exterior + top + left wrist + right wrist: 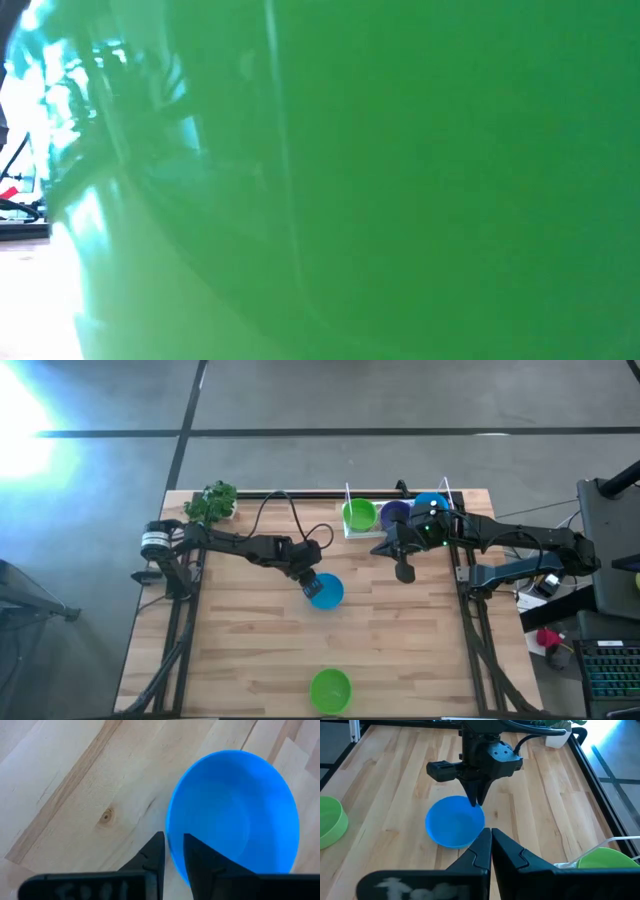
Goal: Pick & Place Mini bowls
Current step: Stack the blue bowl on top of the blue bowl on the shelf
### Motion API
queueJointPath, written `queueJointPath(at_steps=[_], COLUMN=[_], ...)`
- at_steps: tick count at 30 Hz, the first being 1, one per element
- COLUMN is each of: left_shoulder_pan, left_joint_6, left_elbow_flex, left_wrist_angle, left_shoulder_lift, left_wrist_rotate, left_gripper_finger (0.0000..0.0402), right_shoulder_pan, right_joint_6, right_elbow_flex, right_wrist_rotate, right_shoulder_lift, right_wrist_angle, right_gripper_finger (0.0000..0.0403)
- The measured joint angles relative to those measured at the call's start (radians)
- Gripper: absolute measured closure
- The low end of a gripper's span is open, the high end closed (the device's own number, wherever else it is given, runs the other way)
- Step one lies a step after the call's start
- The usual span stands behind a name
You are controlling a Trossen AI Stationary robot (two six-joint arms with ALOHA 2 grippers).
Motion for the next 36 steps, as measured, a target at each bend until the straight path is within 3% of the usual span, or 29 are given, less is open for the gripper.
queueJointPath(at_steps=[12,24,36], left_shoulder_pan=[0.005,-0.11,-0.283], left_joint_6=[0.116,0.227,0.198], left_elbow_flex=[0.057,0.05,-0.054], left_wrist_angle=[-0.042,-0.096,-0.088], left_shoulder_lift=[-0.044,-0.28,-0.415], left_wrist_rotate=[-0.014,-0.442,-0.688], left_gripper_finger=[0.0338,0.0338,0.0338], right_shoulder_pan=[0.0,0.001,0.001], right_joint_6=[0.004,0.043,0.082], right_elbow_flex=[-0.004,-0.03,-0.039], right_wrist_rotate=[0.0,0.0,0.0], right_shoulder_lift=[0.0,0.043,0.174], right_wrist_angle=[-0.001,0.001,0.076], right_gripper_finger=[0.0394,0.0394,0.0394])
